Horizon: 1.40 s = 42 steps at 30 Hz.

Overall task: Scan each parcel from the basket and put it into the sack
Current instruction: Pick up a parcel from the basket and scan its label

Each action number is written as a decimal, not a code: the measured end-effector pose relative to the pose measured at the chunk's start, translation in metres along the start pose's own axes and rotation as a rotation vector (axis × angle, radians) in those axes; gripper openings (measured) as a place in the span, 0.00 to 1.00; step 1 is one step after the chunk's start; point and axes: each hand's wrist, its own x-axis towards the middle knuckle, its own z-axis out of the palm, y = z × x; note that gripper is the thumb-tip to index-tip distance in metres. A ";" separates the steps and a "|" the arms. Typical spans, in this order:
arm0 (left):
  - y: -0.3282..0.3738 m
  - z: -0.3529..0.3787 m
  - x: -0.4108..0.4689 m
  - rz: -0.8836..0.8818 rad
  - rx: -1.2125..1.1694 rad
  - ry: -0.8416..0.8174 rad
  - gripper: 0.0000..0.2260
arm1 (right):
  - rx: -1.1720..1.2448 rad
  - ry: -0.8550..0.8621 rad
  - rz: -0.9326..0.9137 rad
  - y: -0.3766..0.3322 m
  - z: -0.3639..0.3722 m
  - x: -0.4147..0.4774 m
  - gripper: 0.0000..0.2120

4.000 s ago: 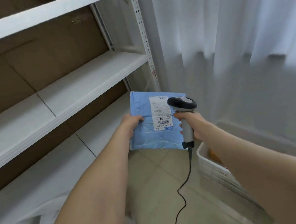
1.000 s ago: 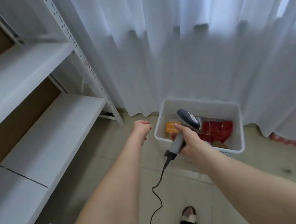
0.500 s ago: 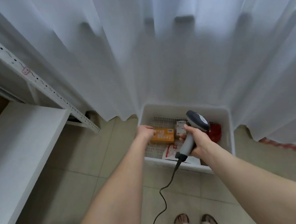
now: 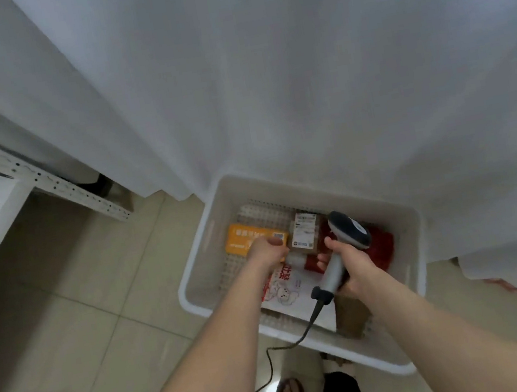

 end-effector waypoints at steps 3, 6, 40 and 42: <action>-0.017 0.030 0.066 0.012 0.009 -0.026 0.19 | -0.029 0.044 -0.010 0.002 -0.002 0.072 0.09; -0.033 0.059 0.138 0.038 0.022 -0.050 0.20 | -0.049 0.107 -0.044 0.007 -0.004 0.153 0.16; -0.066 0.133 0.297 -0.056 -0.376 -0.087 0.18 | 0.095 0.011 -0.052 0.025 -0.012 0.340 0.17; -0.050 0.111 0.261 -0.044 -0.372 -0.081 0.18 | 0.116 0.001 -0.067 0.020 -0.006 0.301 0.16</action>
